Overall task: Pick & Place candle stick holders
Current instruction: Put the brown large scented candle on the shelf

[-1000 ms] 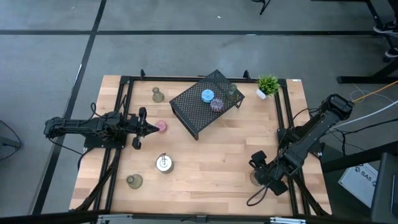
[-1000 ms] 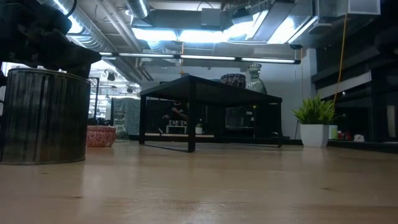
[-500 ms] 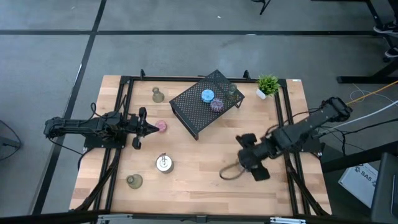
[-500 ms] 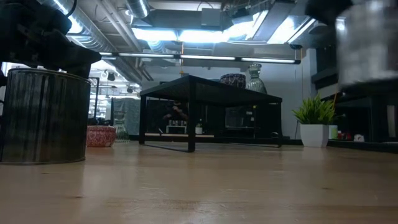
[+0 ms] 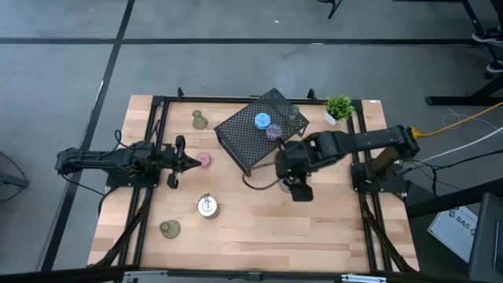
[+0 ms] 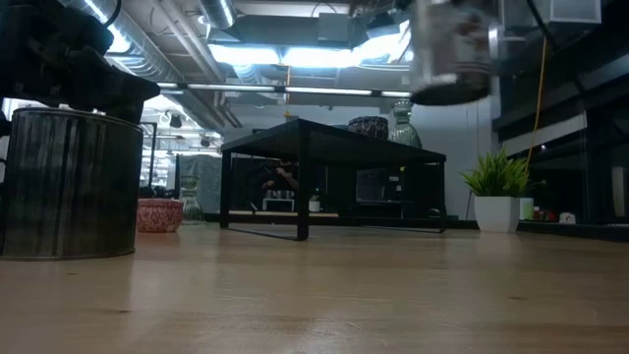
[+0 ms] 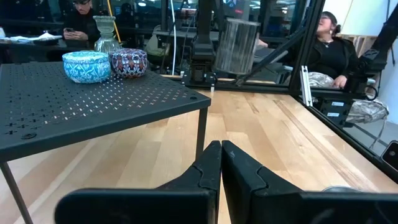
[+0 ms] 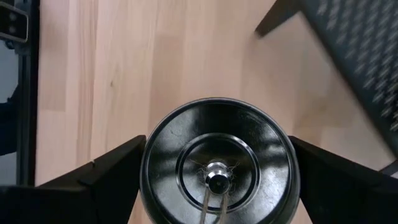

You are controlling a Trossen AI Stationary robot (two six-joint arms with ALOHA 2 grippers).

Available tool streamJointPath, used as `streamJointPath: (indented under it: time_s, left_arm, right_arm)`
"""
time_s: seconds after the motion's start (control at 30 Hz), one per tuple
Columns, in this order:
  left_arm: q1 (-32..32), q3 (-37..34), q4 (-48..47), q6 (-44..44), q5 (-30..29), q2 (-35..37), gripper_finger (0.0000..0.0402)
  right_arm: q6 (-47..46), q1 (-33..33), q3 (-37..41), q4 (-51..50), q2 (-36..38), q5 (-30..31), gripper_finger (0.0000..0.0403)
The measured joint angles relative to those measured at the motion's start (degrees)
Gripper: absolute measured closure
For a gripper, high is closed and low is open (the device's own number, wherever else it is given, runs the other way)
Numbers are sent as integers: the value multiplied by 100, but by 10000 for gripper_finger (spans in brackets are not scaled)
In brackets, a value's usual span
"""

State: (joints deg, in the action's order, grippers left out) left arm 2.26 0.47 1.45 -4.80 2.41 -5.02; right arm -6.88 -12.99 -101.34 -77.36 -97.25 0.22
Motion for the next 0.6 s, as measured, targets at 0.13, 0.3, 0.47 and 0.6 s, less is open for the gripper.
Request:
streamJointPath:
  time_s: [0.13, 0.3, 0.47, 0.6]
  left_arm:
    - [0, 0, 0, 0, -1, -1, 395]
    - [0, 0, 0, -1, -2, -1, 395]
    - [0, 0, 0, 0, 0, -2, 395]
    - [-1, 0, 0, 0, 0, -1, 395]
  right_arm:
    - [182, 222, -735, -187, -499, 1, 45]
    - [202, 492, -1261, -184, -923, 3, 45]
    - [287, 783, -1578, -170, -1206, 36, 44]
    - [320, 1022, -1712, -84, -1334, 194, 44]
